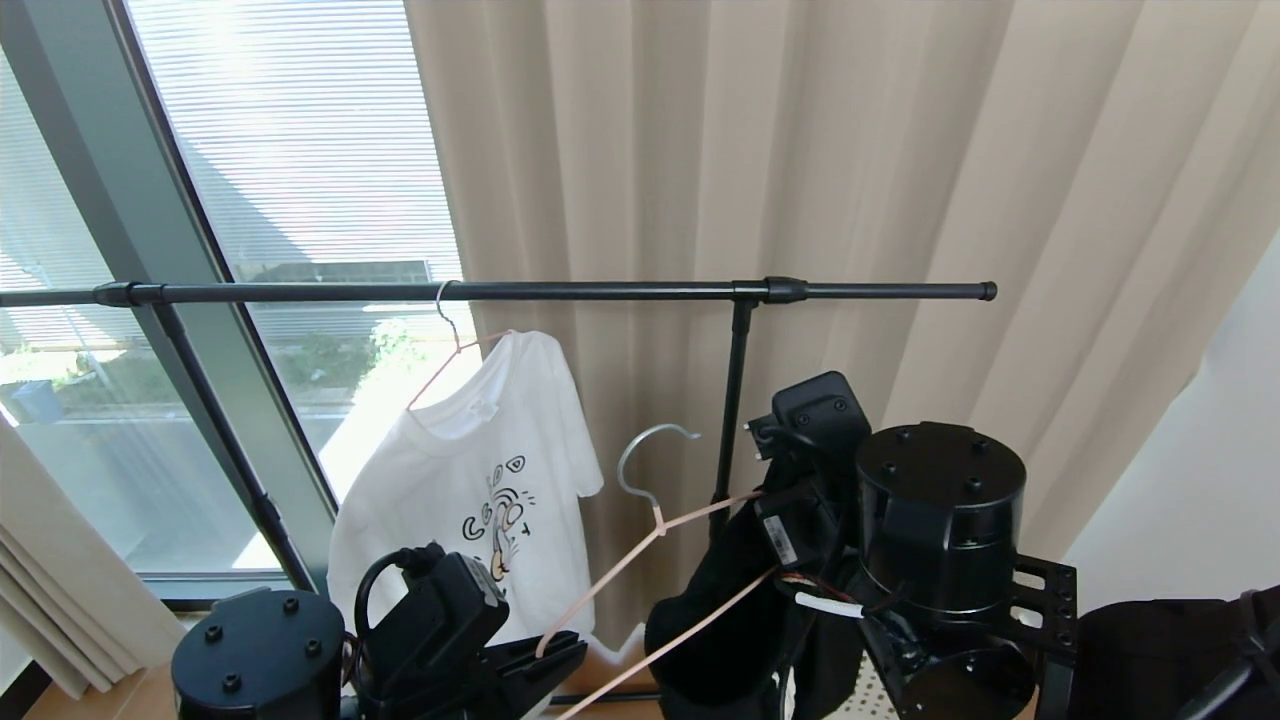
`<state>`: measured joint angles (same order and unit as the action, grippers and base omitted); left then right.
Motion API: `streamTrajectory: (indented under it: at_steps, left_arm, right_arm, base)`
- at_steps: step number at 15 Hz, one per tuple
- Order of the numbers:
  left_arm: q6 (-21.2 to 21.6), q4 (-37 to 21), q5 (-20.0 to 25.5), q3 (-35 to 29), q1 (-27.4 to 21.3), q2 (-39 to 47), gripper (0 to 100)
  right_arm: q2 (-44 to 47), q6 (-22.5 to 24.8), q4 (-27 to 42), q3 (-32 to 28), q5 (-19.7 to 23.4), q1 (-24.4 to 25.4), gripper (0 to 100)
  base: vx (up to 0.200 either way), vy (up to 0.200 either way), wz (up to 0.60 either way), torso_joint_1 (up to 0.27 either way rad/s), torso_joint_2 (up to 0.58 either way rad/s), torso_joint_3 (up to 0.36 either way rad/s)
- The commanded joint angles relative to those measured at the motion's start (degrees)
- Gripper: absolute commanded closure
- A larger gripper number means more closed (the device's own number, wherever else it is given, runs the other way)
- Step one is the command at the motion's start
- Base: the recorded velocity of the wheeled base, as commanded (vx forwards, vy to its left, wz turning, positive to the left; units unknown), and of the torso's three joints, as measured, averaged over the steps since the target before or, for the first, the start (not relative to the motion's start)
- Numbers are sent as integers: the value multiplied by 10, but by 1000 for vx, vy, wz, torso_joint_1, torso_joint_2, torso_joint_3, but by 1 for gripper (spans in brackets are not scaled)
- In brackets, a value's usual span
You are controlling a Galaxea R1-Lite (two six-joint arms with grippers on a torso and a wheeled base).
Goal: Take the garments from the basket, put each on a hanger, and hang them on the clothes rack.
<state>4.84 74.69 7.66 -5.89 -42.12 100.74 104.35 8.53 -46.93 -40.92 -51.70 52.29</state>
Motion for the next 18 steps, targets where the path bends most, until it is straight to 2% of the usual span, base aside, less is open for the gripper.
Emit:
streamTrajectory:
  at_steps: [1,7,10,12,15,18]
  left_arm:
    - [0,5,0,0,1,2,100]
    - [-8,31,-12,1,2,15,100]
    - [-8,49,-12,3,2,15,100]
    - [-10,63,-14,4,5,13,100]
    - [-11,97,-46,6,11,11,100]
    - [-11,115,-56,7,14,15,100]
  right_arm:
    - [-8,-2,0,-1,-3,12,100]
    - [-12,-20,0,-4,-11,62,100]
    - [-6,-37,-11,-24,-11,83,100]
    - [2,-36,-19,-35,-11,87,100]
    - [9,-30,-11,-87,-9,86,100]
    - [18,-20,-17,-109,-3,77,100]
  base:
    - [0,0,0,0,0,0]
    - [0,0,0,0,0,0]
    - [0,0,0,0,0,0]
    - [0,0,0,0,0,0]
    - [0,0,0,0,0,0]
    - [0,0,0,0,0,0]
